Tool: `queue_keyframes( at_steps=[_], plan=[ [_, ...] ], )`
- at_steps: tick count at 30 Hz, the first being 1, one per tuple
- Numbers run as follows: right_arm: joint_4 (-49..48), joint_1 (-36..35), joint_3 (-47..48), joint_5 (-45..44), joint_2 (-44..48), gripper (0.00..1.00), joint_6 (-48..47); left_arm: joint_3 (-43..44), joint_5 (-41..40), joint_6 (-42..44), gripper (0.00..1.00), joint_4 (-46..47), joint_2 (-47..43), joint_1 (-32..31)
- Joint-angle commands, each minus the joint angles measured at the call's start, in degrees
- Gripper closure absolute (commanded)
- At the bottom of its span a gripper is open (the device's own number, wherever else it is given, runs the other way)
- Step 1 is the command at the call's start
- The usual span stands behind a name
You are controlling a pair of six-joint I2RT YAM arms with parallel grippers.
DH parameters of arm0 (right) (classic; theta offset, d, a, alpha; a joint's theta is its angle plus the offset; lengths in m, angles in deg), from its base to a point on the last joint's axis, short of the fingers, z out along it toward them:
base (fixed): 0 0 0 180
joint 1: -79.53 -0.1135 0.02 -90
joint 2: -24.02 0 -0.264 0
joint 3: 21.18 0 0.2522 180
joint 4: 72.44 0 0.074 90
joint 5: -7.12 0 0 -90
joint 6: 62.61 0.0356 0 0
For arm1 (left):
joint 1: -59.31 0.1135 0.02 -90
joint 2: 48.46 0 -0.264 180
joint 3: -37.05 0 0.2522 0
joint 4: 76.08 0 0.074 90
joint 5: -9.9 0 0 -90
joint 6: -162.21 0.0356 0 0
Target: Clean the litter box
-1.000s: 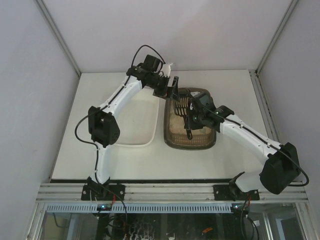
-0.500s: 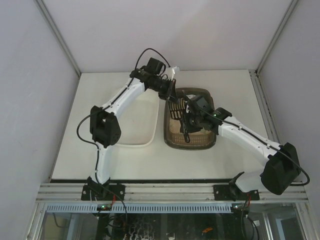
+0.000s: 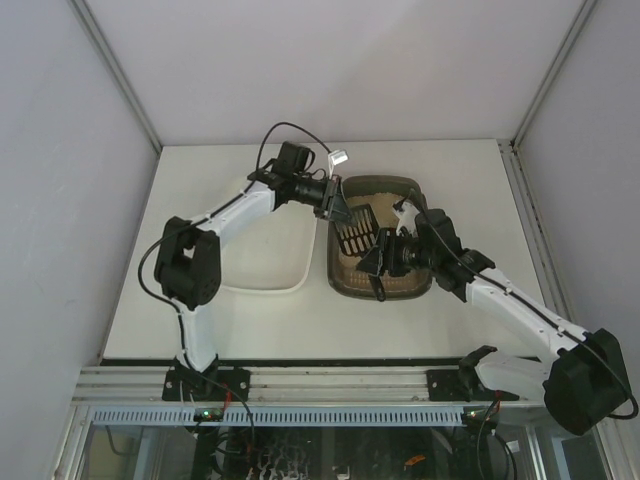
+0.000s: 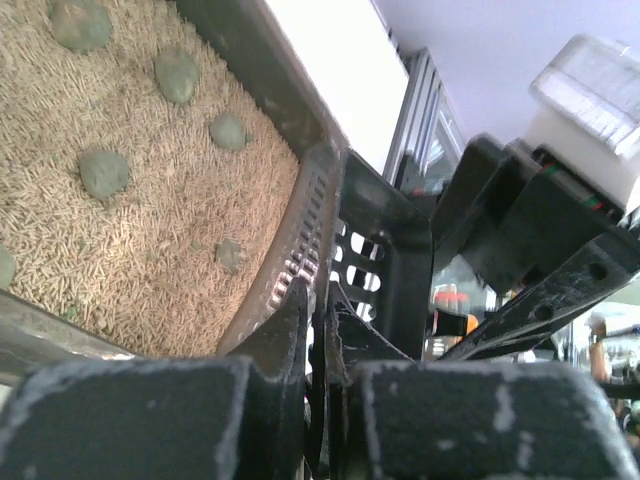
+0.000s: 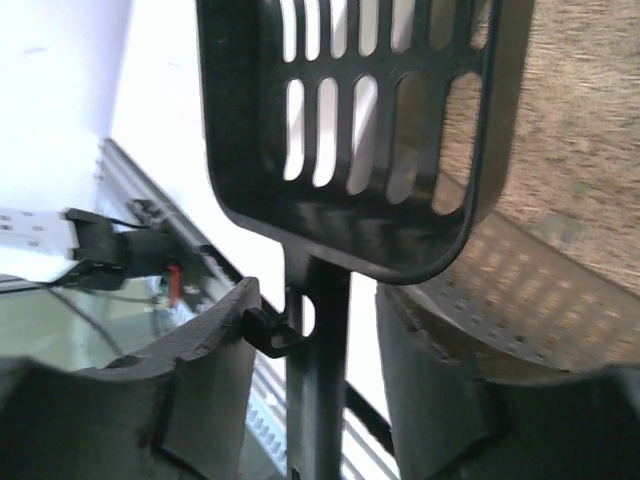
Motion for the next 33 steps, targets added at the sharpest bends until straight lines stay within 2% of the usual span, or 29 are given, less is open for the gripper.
queue_keyframes(
  at_steps=[1,3,7,11,15,16,17,18,19,20,21,24,27,29,33],
  plan=[
    [-11.04,0.16,-0.35,7.47,-0.79,0.58,6.10,-6.98,1.11,-12.80,1.00,22.39,-8.62,2.62],
    [-11.66,0.12,-0.30,7.91,-1.04,0.60,6.75,-8.41,0.39,-14.55,1.00,25.59,-9.24,3.24],
    [-12.18,0.07,-0.80,8.10,-1.15,0.68,7.33,-7.19,-0.47,-13.26,1.00,24.44,-9.88,3.94],
    [-13.96,0.12,-1.23,8.40,-2.00,0.98,8.91,-6.53,-0.20,-13.10,1.00,24.36,-10.42,4.23],
    [-15.05,0.16,-1.22,7.48,-2.07,1.00,9.81,-7.04,0.55,-13.38,0.99,24.30,-10.34,4.24],
    [-14.82,0.16,-1.23,6.78,-1.85,1.00,9.95,-7.25,0.89,-13.68,0.95,24.30,-10.33,4.23],
    [-14.28,0.14,-1.22,5.53,-1.54,1.00,10.10,-7.29,1.89,-13.91,0.86,23.98,-10.25,4.23],
    [-12.24,0.16,-0.86,3.58,-0.93,1.00,10.05,-7.17,3.43,-14.16,0.70,23.61,-10.17,4.23],
    [-8.40,-0.09,0.19,0.11,-0.20,1.00,9.26,-6.81,4.87,-14.09,0.50,22.18,-10.39,4.31],
    [-2.66,-0.55,2.16,-4.59,0.39,1.00,7.85,-5.87,5.23,-12.65,0.09,19.20,-10.83,4.86],
    [4.47,-1.17,5.10,-9.87,0.73,1.00,6.40,-4.64,4.22,-9.66,0.01,15.34,-11.74,5.49],
    [21.89,-1.07,13.48,-21.36,-0.19,1.00,4.16,-1.38,-6.01,-2.20,0.00,7.98,-15.13,8.23],
    [32.27,0.94,16.96,-22.77,-3.45,1.00,5.00,0.98,-14.82,-2.49,0.00,4.16,-16.37,10.27],
    [34.46,1.37,17.41,-21.91,-5.57,1.00,4.49,1.08,-20.04,-4.73,0.00,0.84,-16.76,10.00],
    [33.07,2.79,19.10,-19.49,-11.38,1.00,3.18,-1.06,-45.07,-8.67,0.00,-6.29,-19.61,4.53]
  ],
)
